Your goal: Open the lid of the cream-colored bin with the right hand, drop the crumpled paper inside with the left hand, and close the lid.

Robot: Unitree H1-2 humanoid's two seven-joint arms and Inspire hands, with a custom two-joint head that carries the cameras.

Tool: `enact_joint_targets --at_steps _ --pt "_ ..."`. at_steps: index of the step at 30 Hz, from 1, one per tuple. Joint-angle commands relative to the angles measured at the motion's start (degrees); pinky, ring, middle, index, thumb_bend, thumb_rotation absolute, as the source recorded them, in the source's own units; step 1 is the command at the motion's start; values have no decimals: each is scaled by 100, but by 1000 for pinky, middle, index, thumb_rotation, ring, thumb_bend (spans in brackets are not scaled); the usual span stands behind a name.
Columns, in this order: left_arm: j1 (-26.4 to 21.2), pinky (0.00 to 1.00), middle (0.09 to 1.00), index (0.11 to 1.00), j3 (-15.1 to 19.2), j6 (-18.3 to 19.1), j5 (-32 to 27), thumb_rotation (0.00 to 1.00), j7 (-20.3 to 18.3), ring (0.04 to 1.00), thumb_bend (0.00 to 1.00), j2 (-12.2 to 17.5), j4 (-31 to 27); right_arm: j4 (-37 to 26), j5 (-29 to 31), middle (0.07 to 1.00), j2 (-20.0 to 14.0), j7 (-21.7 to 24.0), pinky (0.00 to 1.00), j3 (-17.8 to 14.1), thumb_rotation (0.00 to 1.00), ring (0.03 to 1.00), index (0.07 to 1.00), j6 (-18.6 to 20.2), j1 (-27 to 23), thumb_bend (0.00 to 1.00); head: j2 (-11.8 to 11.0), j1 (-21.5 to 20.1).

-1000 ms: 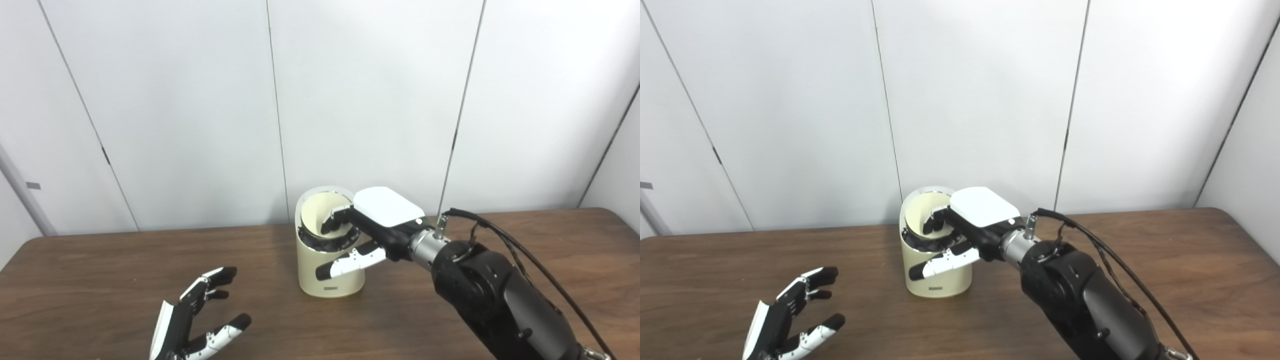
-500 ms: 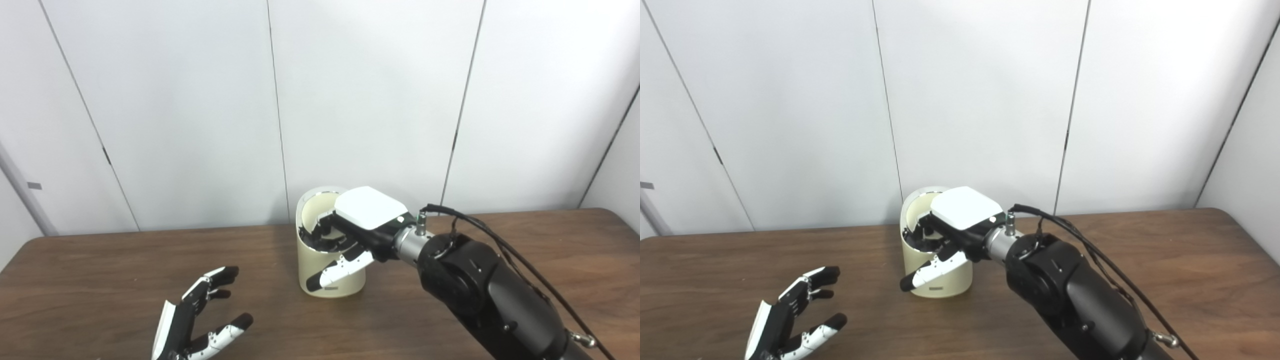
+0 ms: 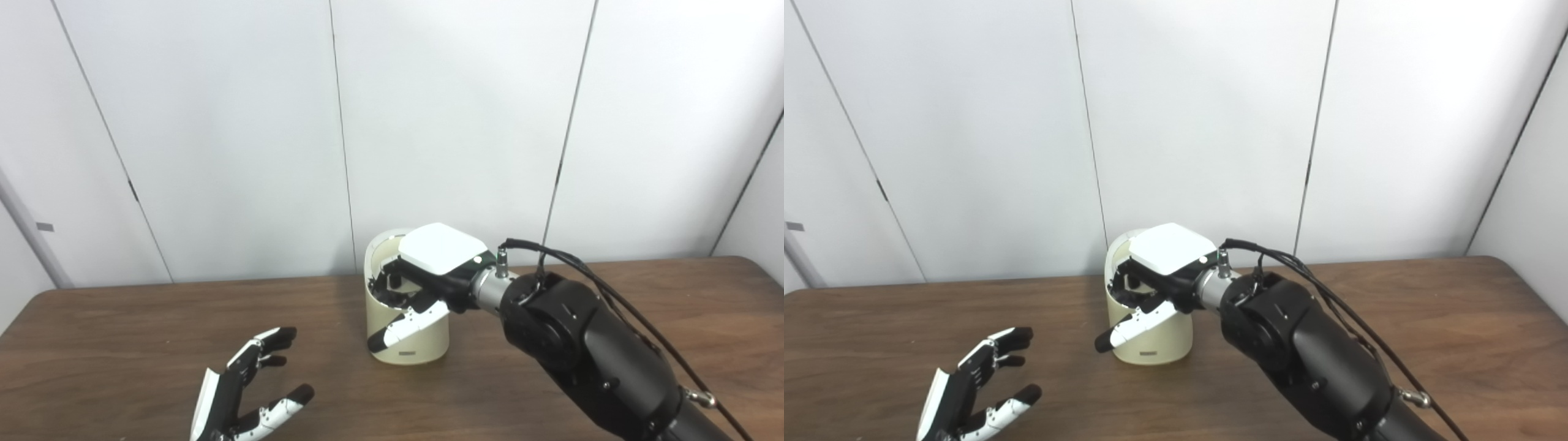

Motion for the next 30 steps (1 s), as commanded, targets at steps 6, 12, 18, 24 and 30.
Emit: enact_joint_targets --at_steps 6,12,18,24,30 --pt "31 690 776 759 2 -41 -57 546 30 775 931 2 -183 164 252 728 46 171 780 -134 954 764 705 -79 91 911 38 -35" --pt "42 707 781 763 6 -45 -93 551 0 784 938 32 -182 113 282 751 14 386 799 -209 977 788 734 89 116 886 68 -42" --pt "59 710 782 764 4 -41 -96 551 -19 785 934 56 -214 169 374 739 19 347 817 -319 993 773 716 127 204 894 116 -38" --pt "103 706 783 766 5 48 -104 556 -51 784 937 57 -327 156 454 744 49 380 819 -411 990 770 714 224 296 891 158 -41" --pt "112 698 779 763 -2 96 -55 563 -48 778 934 71 -400 161 512 747 66 400 813 -423 991 770 712 279 388 886 200 -44"
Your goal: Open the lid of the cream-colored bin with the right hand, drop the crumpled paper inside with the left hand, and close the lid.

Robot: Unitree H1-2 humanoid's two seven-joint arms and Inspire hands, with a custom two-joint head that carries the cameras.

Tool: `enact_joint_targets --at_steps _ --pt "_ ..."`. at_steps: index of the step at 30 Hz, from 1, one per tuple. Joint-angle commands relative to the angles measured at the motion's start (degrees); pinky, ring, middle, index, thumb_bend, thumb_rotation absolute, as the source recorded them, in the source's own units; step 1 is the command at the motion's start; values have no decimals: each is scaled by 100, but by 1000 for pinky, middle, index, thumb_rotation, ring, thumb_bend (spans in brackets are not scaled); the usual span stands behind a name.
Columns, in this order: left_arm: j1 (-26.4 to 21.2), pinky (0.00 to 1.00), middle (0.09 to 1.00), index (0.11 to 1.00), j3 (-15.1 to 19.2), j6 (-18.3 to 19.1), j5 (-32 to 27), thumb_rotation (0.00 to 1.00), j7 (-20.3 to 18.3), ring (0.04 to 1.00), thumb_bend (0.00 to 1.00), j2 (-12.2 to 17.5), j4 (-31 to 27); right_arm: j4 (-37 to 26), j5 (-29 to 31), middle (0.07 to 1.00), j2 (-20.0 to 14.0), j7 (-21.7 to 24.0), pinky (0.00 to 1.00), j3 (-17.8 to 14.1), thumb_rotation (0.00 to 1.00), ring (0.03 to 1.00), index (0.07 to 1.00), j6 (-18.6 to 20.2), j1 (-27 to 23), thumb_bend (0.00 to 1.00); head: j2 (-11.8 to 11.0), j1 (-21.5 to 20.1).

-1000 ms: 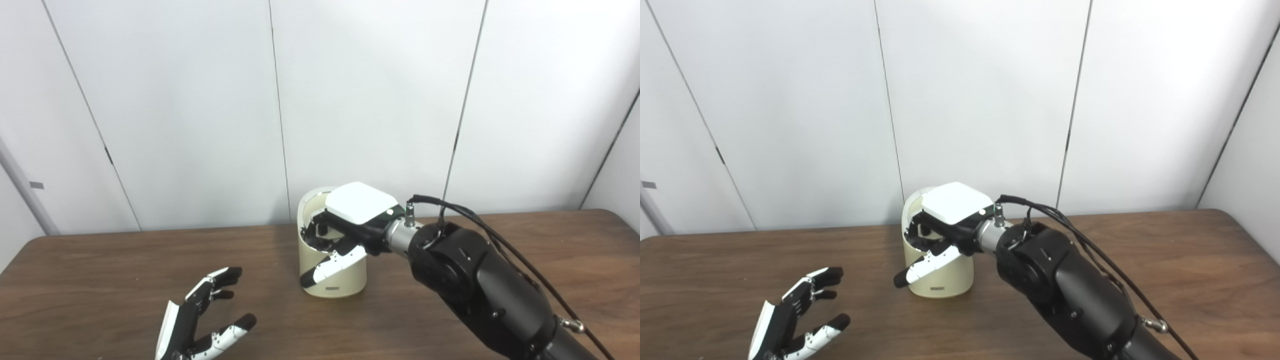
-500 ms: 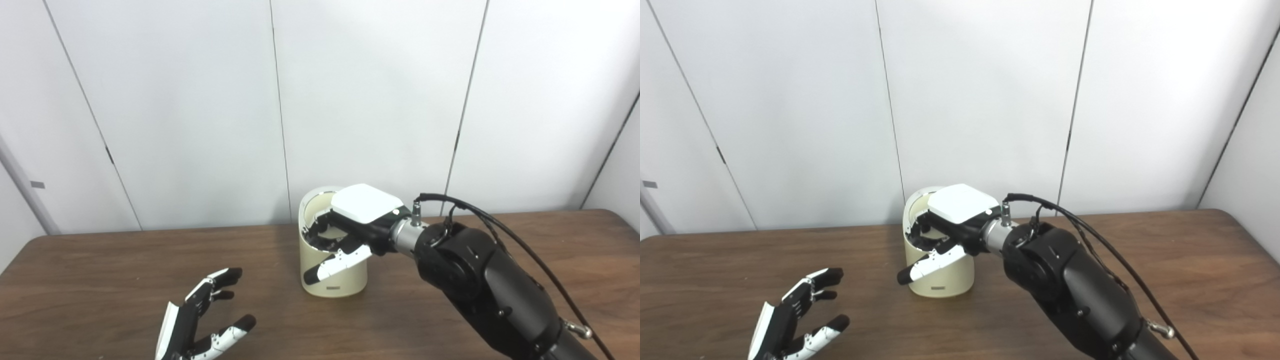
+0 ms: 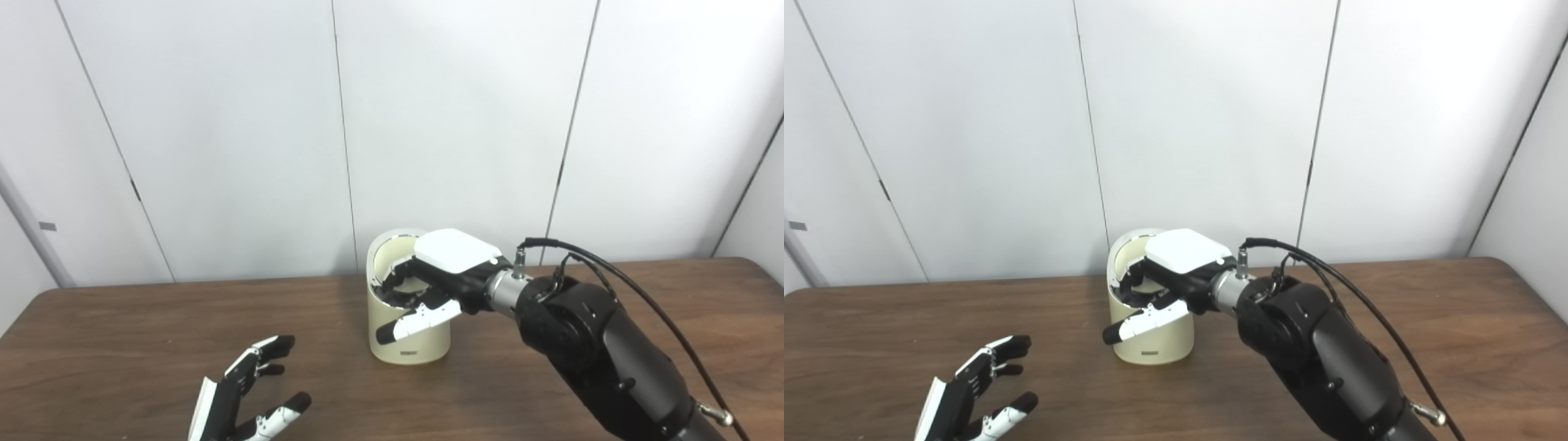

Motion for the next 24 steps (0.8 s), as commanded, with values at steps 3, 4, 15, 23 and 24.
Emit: enact_joint_targets --at_steps 3,4,15,23,24 --pt "-72 695 778 762 -2 -61 -23 560 2 776 929 58 -224 173 164 736 55 186 807 16 985 745 717 170 223 883 10 -3" --pt "-72 696 778 761 0 -62 -29 557 1 777 928 58 -223 172 168 733 68 198 810 0 981 740 716 214 247 887 11 -1" --pt "-66 701 778 761 2 -1 -26 559 -3 779 936 58 -258 181 223 761 60 185 832 26 994 769 736 292 377 883 32 8" --pt "-63 706 778 759 -1 -21 -94 549 -12 781 932 47 -260 270 259 776 78 263 847 65 997 792 745 409 439 912 59 21" --pt "-63 708 778 759 -1 -18 -77 548 -3 782 931 46 -262 284 260 777 86 269 850 66 995 793 744 437 452 914 59 29"
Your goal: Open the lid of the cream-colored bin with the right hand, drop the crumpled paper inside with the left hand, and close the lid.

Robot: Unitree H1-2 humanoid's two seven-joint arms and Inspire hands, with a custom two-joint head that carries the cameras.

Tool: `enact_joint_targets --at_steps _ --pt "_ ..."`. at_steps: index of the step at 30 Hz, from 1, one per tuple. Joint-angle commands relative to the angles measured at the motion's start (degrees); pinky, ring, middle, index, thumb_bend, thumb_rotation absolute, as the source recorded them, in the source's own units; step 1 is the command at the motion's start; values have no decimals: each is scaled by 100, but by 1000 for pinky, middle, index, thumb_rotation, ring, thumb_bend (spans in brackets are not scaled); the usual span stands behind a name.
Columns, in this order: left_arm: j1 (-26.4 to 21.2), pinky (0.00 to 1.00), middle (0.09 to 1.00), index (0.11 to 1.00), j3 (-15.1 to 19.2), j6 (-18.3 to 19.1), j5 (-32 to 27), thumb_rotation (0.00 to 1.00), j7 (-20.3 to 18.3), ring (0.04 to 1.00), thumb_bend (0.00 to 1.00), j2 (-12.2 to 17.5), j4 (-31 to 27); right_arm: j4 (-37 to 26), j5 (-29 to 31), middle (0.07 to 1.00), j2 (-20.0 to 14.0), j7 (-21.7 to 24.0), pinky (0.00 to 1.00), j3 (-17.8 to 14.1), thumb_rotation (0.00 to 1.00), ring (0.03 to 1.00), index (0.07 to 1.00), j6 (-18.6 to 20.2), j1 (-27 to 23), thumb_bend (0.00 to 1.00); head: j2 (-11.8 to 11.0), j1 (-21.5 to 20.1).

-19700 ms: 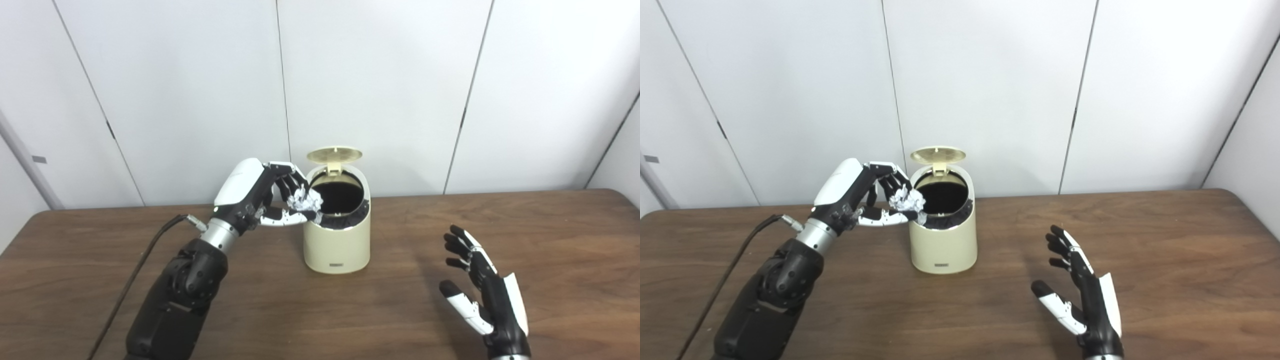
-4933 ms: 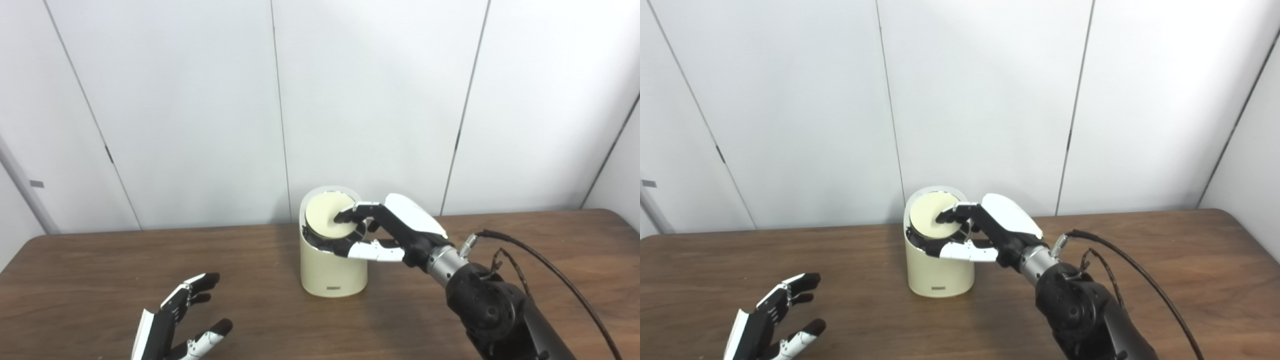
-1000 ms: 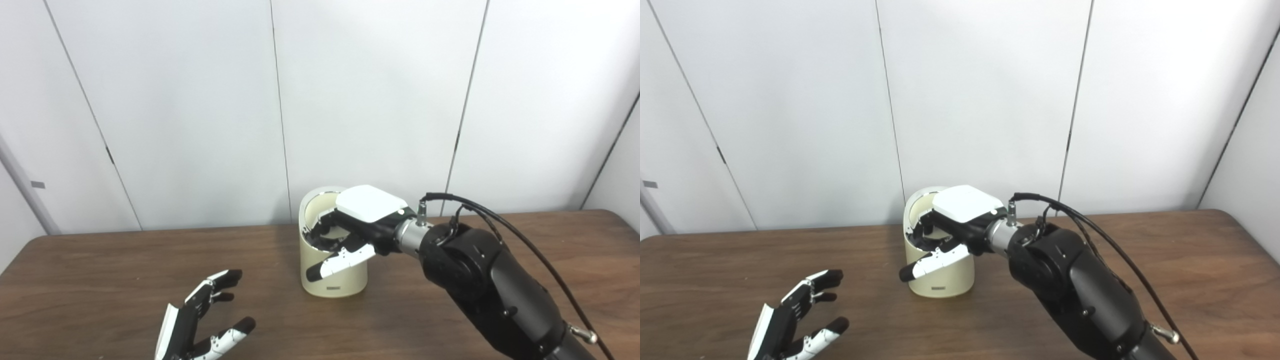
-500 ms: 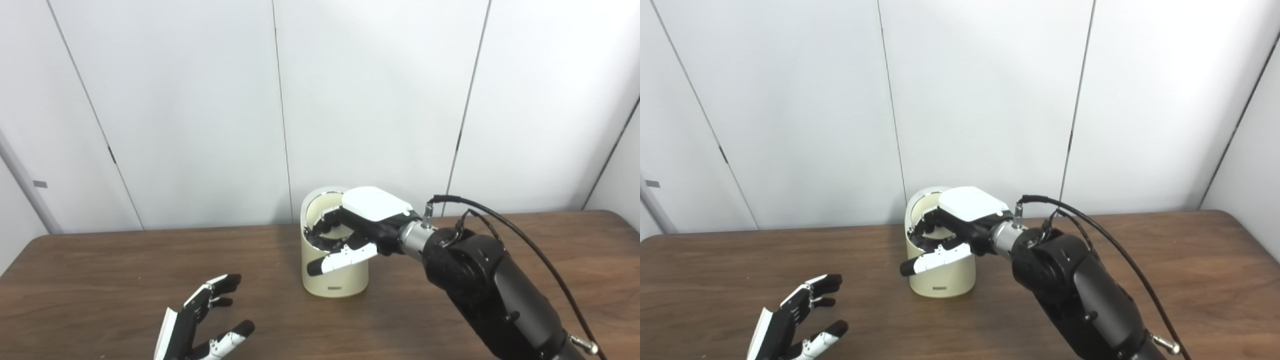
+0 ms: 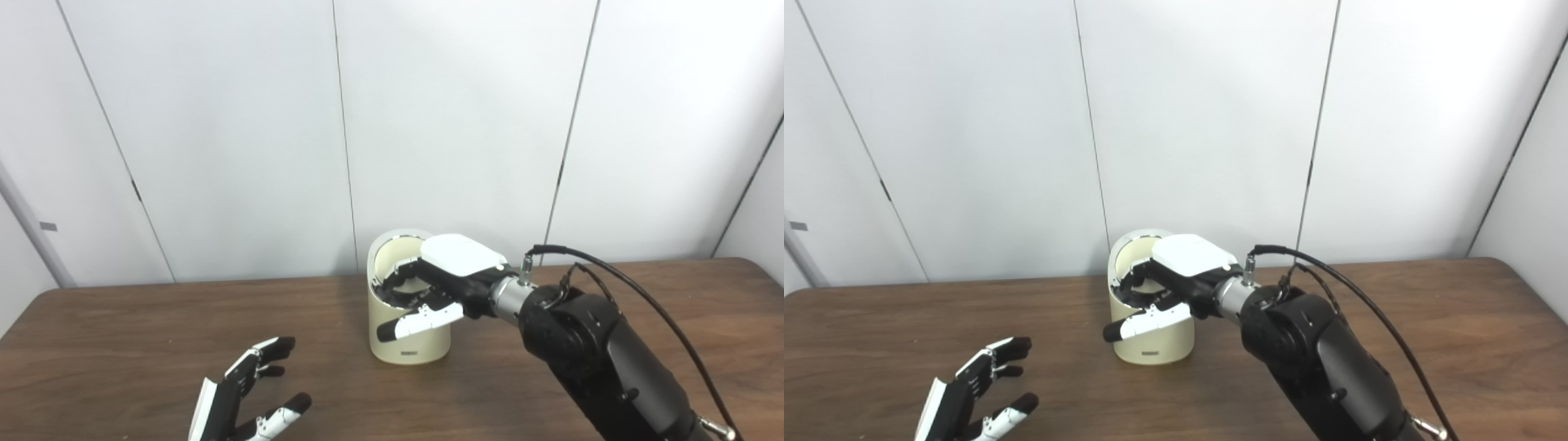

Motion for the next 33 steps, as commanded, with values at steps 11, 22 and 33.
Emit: enact_joint_targets --at_steps 11,22,33 --pt "-67 696 775 758 9 7 -3 555 9 776 929 43 -290 293 120 767 -9 299 835 146 996 780 743 196 124 920 0 -39" --pt "-126 690 775 758 5 -140 23 554 46 772 918 82 -92 -195 196 708 -46 223 582 -306 936 679 724 623 -324 908 -69 -59" --pt "-105 699 775 759 12 -161 15 552 51 774 917 92 -112 -181 198 653 -108 215 521 -330 965 604 705 659 -404 924 -70 -44"
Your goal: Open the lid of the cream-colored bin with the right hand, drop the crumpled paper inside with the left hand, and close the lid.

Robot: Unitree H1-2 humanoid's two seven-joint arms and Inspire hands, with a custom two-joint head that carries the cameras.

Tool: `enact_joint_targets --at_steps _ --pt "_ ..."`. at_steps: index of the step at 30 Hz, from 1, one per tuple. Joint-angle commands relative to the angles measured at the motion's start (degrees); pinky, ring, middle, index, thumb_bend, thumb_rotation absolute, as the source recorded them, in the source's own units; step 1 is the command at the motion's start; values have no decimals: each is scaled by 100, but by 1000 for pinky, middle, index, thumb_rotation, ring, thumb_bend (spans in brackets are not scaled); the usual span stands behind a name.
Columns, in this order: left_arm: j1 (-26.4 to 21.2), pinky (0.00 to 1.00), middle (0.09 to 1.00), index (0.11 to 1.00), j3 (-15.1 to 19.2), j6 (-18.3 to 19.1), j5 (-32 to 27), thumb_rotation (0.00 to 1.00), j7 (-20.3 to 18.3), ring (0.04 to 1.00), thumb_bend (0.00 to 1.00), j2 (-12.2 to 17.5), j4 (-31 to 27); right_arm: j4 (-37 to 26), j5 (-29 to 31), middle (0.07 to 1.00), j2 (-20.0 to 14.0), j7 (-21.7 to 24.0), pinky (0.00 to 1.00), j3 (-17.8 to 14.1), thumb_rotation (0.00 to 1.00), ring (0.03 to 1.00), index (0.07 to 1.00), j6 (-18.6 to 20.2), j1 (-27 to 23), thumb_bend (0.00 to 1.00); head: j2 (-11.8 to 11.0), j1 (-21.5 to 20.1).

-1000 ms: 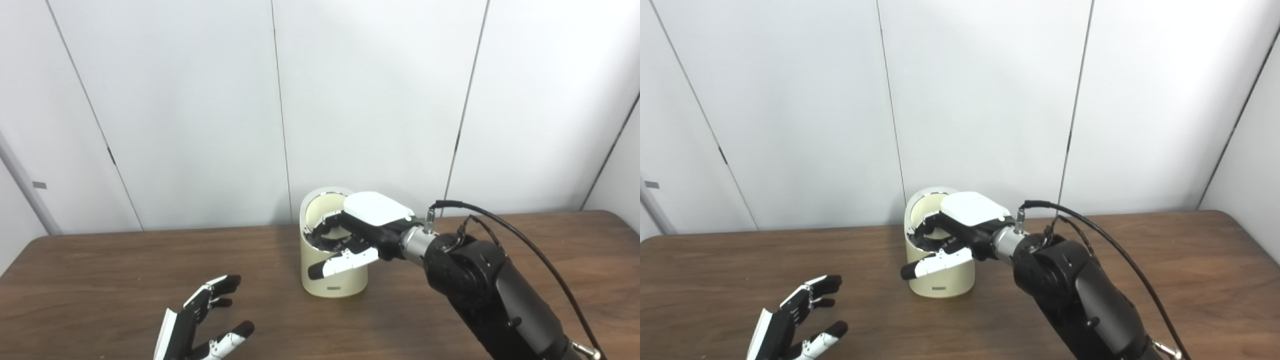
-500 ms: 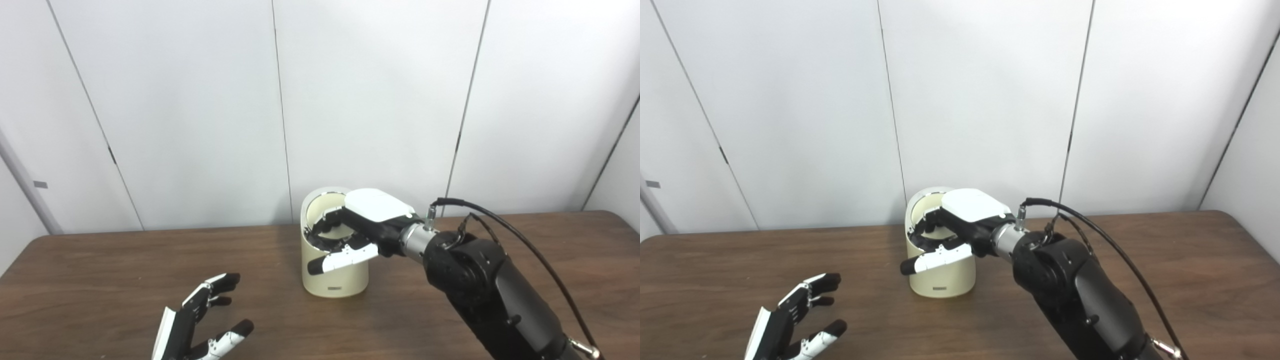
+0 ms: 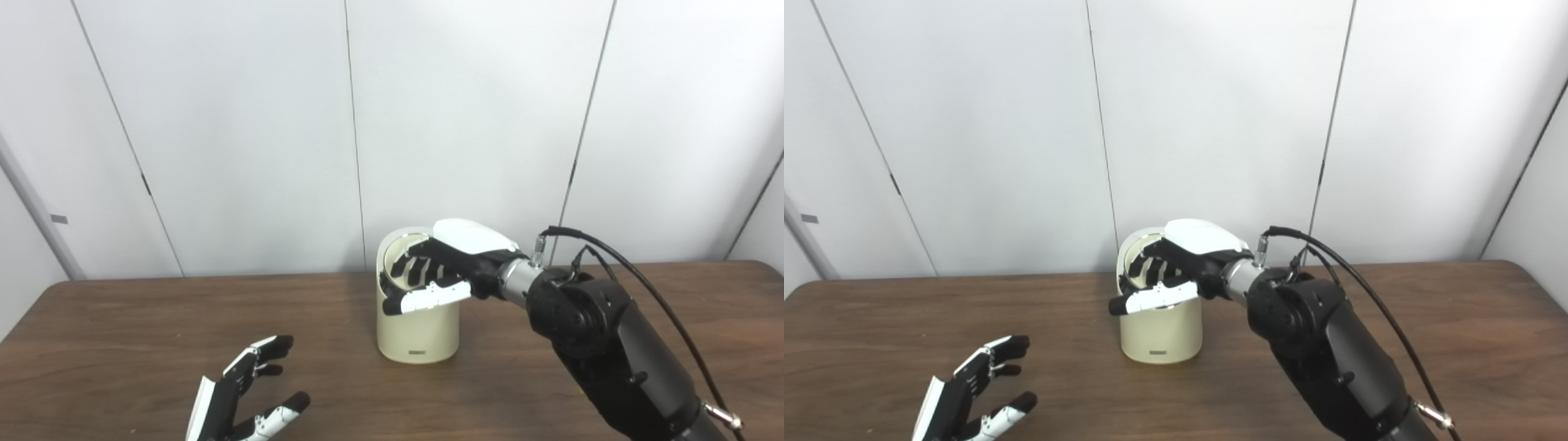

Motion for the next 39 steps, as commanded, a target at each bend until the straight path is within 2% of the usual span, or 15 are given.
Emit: enact_joint_targets --at_steps 1,5,9,11,14,15,17,20,22,27,32,38,39 --pt "-96 699 774 759 11 -195 9 554 49 774 917 52 -77 -75 5 657 -98 32 524 -36 963 608 706 36 -144 922 12 -2" --pt "-94 694 775 759 14 -194 10 557 44 773 918 58 -78 -51 61 679 -102 -91 537 -56 955 630 708 -75 -41 916 9 -22" --pt "-106 696 774 759 5 -213 -38 551 28 773 922 50 -40 -115 40 678 -79 -315 594 -162 953 657 704 -94 43 932 -12 -21" --pt "-102 699 777 761 -4 -187 -28 554 26 775 926 41 -58 -241 111 682 -27 -621 579 -359 929 662 701 -134 169 936 -18 -9" --pt "-98 687 775 759 -8 -175 4 553 41 772 924 25 -84 -539 178 730 58 -1006 607 -683 875 710 744 -114 403 927 -19 15" --pt "-96 685 775 759 -7 -168 6 552 41 771 922 26 -95 -699 142 773 97 -1219 646 -827 887 753 782 -116 529 891 -20 10" --pt "-93 690 778 762 0 -158 -1 555 39 774 926 33 -96 -916 189 784 196 -1686 659 -1112 845 771 773 -216 770 923 -17 6" --pt "-90 699 781 764 9 -182 -71 550 14 780 930 49 -79 -1062 535 776 281 -2290 655 -1537 818 755 774 -532 1125 915 -15 3" --pt "-88 707 784 765 14 -200 -120 547 -2 786 928 62 -68 -1103 828 793 296 -2637 696 -1803 798 778 792 -750 1373 901 -14 -8" --pt "-72 723 786 766 32 -193 -102 545 14 789 921 77 -64 -910 1175 819 295 -3373 728 -2156 783 811 776 -1347 1903 896 -6 -23" --pt "-67 723 785 766 46 -212 -118 538 33 788 922 73 -54 -818 1647 835 323 -3741 727 -2365 797 804 837 -1695 2374 858 1 -23" --pt "-66 742 788 767 72 -204 -122 539 57 796 916 61 -76 -196 2748 826 499 -4115 763 -2679 739 821 854 -2548 2856 853 26 -14" --pt "-61 745 788 767 83 -195 -103 539 69 797 916 63 -80 -16 2867 831 498 -4181 773 -2705 723 828 859 -2791 2978 852 37 -27"
